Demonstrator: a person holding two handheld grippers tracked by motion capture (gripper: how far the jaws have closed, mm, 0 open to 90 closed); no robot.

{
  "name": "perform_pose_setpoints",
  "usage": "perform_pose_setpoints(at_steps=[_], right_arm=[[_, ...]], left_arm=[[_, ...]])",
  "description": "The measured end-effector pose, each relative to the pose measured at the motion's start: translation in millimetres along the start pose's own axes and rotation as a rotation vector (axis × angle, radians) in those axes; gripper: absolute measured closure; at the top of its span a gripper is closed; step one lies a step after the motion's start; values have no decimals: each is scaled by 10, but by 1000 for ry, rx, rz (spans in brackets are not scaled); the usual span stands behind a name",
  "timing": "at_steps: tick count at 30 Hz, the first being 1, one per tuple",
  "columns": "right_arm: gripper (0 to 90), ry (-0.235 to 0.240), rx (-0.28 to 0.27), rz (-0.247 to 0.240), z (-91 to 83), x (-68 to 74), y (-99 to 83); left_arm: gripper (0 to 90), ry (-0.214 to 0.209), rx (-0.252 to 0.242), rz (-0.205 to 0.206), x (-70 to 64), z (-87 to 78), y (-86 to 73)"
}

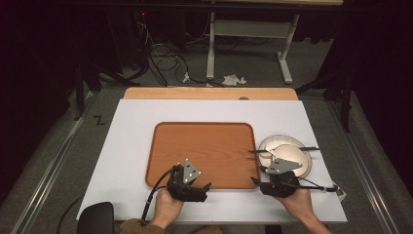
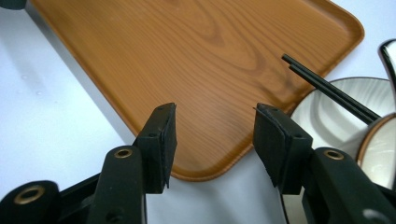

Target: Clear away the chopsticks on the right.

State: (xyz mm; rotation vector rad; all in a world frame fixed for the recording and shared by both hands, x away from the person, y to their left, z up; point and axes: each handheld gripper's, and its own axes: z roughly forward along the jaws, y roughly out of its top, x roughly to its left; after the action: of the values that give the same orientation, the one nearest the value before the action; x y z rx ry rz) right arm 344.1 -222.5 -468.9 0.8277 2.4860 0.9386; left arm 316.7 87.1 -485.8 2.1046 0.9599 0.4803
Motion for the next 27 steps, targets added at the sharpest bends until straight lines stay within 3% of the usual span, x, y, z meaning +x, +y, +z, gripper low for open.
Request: perform_pose_setpoints(at_steps=[5, 14, 27], right_arm=[[508, 5, -18, 1, -26, 5, -9], [506, 20, 16, 5, 9, -2, 0], [499, 15, -12, 15, -61, -27, 9]], left_arm=[[164, -9, -1, 4, -21, 1, -7], [164, -6, 2, -1, -7, -5, -6], [164, -2, -8, -10, 4, -15, -2]])
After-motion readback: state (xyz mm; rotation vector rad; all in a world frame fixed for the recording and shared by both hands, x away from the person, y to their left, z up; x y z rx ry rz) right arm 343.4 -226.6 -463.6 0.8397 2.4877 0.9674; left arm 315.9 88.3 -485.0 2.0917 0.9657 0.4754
